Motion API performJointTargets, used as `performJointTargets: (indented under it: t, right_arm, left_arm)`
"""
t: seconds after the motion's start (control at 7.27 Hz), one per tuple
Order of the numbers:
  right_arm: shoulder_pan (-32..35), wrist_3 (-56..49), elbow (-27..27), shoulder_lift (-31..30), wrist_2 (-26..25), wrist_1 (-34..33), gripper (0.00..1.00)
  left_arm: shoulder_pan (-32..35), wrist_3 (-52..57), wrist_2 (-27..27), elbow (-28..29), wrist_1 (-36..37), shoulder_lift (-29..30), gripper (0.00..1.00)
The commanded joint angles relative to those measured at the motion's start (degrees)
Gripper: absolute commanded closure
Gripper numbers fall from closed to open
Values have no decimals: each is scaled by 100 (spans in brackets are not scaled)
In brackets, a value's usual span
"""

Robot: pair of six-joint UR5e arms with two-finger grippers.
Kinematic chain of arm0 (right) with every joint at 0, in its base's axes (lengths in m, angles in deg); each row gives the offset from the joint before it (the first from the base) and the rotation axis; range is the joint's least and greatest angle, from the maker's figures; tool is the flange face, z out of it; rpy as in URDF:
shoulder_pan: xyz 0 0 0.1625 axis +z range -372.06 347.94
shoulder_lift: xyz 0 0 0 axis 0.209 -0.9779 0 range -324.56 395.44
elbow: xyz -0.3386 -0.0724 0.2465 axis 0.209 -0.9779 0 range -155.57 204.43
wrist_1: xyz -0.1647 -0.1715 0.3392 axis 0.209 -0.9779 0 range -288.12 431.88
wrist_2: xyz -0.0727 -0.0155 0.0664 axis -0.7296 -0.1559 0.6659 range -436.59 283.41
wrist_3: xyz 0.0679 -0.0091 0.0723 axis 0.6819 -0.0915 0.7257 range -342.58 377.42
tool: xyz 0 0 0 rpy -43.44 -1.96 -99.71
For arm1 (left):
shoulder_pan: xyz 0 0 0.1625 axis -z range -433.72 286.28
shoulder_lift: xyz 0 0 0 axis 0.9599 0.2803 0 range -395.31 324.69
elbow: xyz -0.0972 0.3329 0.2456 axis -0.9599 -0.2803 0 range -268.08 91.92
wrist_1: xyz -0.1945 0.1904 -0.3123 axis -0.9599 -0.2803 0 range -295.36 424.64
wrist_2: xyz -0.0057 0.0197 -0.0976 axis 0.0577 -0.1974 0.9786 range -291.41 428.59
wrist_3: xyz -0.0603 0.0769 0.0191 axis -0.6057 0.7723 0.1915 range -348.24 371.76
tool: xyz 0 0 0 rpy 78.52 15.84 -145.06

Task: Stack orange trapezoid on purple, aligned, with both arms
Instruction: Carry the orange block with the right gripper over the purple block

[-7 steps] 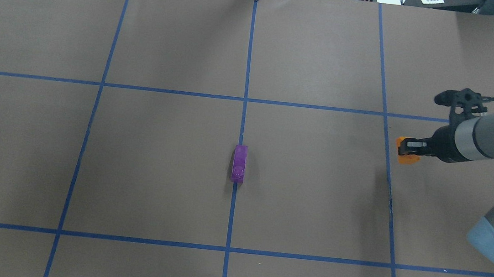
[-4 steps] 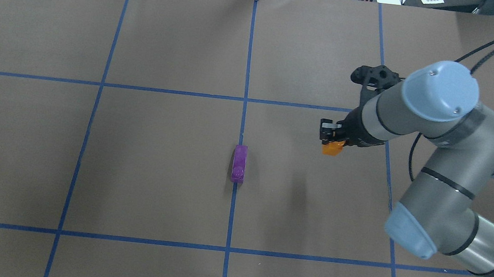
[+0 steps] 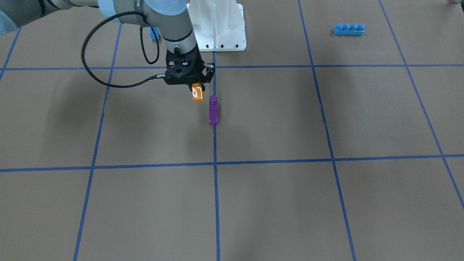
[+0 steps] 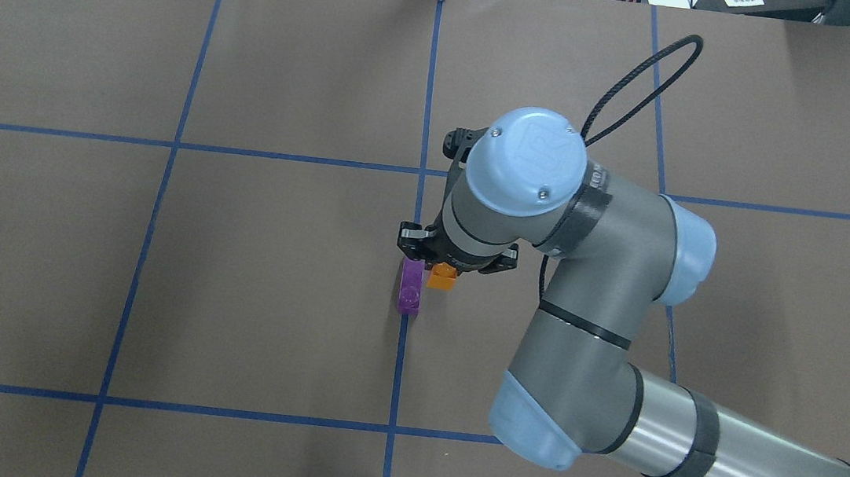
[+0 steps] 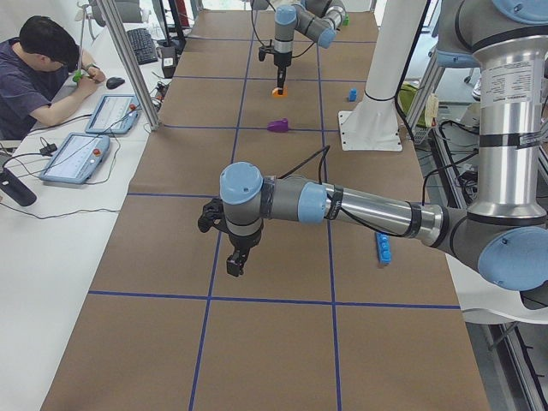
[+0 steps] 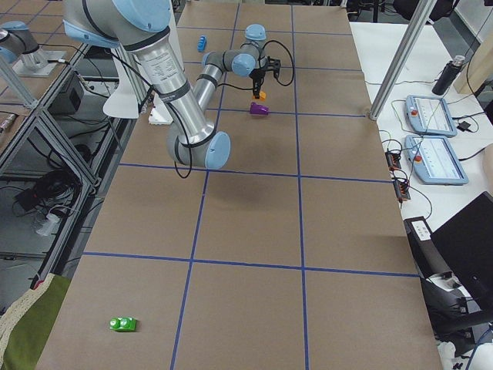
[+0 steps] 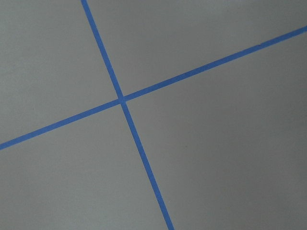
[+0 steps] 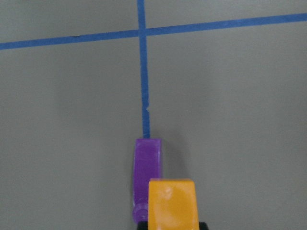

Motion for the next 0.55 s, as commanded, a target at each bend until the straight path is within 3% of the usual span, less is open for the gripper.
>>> performJointTargets:
  t: [0.0,0.41]
  right_arm:
    - [-342,2,-537,373,-367,-12,100]
    - [-485,-25,-634,302,-562,-29,100]
  left_arm:
    - [1,1,-2,-5,-3,-14,0]
    - [0,1,7,4,-12,-14,0]
